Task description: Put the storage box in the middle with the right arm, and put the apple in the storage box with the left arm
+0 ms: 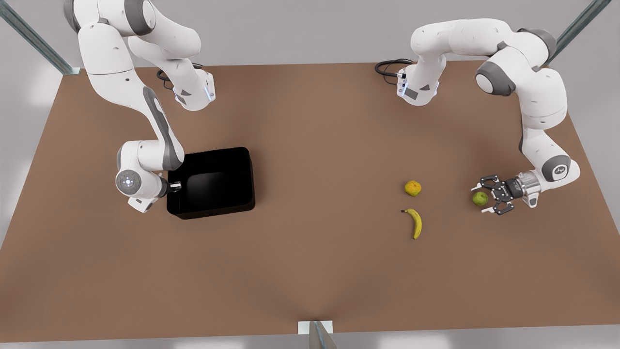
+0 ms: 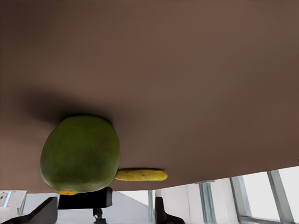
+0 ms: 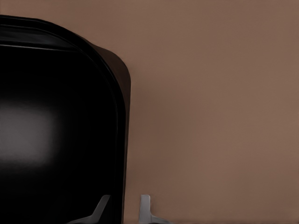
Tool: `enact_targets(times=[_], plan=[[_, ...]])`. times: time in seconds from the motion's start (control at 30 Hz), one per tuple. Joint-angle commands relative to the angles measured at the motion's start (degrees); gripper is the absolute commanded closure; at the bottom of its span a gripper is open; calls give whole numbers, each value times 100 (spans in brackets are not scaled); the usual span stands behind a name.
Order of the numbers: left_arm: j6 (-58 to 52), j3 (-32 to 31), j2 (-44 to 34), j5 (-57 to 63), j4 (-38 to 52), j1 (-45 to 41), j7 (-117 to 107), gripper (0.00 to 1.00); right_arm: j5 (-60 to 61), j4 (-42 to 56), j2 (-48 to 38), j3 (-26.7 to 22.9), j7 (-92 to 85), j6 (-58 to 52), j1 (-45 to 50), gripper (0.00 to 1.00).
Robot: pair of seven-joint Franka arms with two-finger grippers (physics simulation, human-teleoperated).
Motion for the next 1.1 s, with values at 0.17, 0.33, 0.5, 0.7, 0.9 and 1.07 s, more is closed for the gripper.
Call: enact_targets(times=[0.17, 0.33, 0.5, 0.7, 0.9, 1.07], plan=[[114, 0, 281, -158, 0, 49, 238, 0, 0, 18, 9, 0, 26, 5, 0, 79], [123, 0, 439, -281, 62, 199, 256, 0, 0, 123, 79, 0, 17, -3, 0, 79], [123, -9, 430, -404, 141, 199, 168, 31, 0, 598, 61, 44, -193, -320, 18, 79], [193, -62, 457, -527, 124, 199, 194, 31, 27, 2329, 553, 527, -123, -742, 1195, 79], [123, -53, 413, -518, 150, 199, 36, 79, 580, 4245, 2267, 914, -132, -426, 2153, 79], [79, -298, -105, 158, 1063, 182, -1555, 79, 607, 4263, 2619, 1002, -176, 234, 2276, 0]])
